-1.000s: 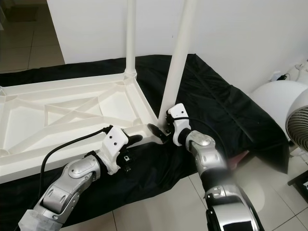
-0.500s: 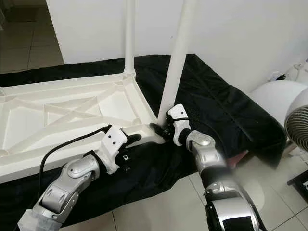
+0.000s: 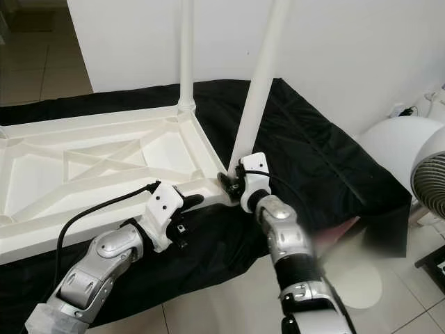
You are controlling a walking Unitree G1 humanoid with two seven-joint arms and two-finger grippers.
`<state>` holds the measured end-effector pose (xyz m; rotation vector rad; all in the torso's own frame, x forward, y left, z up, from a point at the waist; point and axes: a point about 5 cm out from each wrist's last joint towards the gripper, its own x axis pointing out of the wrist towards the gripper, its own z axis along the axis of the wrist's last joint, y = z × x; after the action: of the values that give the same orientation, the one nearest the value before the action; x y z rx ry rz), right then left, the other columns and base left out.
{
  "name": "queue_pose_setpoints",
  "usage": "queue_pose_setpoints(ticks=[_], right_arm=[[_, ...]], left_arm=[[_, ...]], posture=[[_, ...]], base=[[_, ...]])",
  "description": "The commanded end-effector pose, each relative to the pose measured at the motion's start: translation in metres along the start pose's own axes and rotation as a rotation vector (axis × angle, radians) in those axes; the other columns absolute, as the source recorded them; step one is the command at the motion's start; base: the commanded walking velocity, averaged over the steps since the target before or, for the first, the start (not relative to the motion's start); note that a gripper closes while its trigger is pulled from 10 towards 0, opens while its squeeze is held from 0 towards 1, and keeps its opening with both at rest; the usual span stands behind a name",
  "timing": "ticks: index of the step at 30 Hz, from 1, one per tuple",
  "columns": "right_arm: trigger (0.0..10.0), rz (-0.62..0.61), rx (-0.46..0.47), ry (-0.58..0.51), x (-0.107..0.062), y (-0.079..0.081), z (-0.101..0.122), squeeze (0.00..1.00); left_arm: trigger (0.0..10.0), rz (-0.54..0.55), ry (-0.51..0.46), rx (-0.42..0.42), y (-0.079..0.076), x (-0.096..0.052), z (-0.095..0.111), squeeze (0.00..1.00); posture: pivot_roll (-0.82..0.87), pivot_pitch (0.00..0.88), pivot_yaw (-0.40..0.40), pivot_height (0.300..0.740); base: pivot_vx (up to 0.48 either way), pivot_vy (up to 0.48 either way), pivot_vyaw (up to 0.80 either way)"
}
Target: Building children table
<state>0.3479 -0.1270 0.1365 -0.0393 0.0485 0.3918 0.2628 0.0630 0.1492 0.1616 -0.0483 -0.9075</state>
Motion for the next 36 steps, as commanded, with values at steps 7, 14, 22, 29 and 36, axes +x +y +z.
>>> queue_pose_setpoints(ticks=[7, 14, 22, 29, 36], right_arm=[[10.0, -0.309, 0.158, -0.001, -0.004, 0.031, -0.015, 0.00], [10.0, -0.349, 0.220, -0.036, -0.005, 0.058, -0.008, 0.00], [10.0, -0.299, 0.243, -0.105, -0.014, 0.047, 0.002, 1.00], [10.0, -0.275, 0.217, -0.162, -0.019, 0.042, 0.007, 1.00], [10.0, -0.079, 0.139, -0.174, -0.031, 0.011, -0.001, 0.00]], left_arm=[[10.0, -0.019, 0.004, -0.004, -0.005, 0.001, -0.001, 0.00], [10.0, -0.015, 0.003, -0.001, -0.005, 0.001, -0.001, 0.00], [10.0, -0.011, 0.001, 0.002, -0.005, 0.002, -0.001, 0.00], [10.0, -0.010, 0.002, 0.005, -0.005, 0.002, -0.001, 0.00], [10.0, -0.004, 0.004, 0.020, -0.001, -0.002, 0.000, 0.00]], posture=[[-0.03, 0.047, -0.059, 0.740], [-0.02, 0.033, -0.071, 0.740], [-0.02, 0.024, -0.081, 0.740], [-0.01, 0.018, -0.082, 0.740], [0.00, 0.024, -0.078, 0.740]], base=[[0.000, 0.000, 0.00], [0.000, 0.000, 0.00], [0.000, 0.000, 0.00], [0.000, 0.000, 0.00], [0.000, 0.000, 0.00]])
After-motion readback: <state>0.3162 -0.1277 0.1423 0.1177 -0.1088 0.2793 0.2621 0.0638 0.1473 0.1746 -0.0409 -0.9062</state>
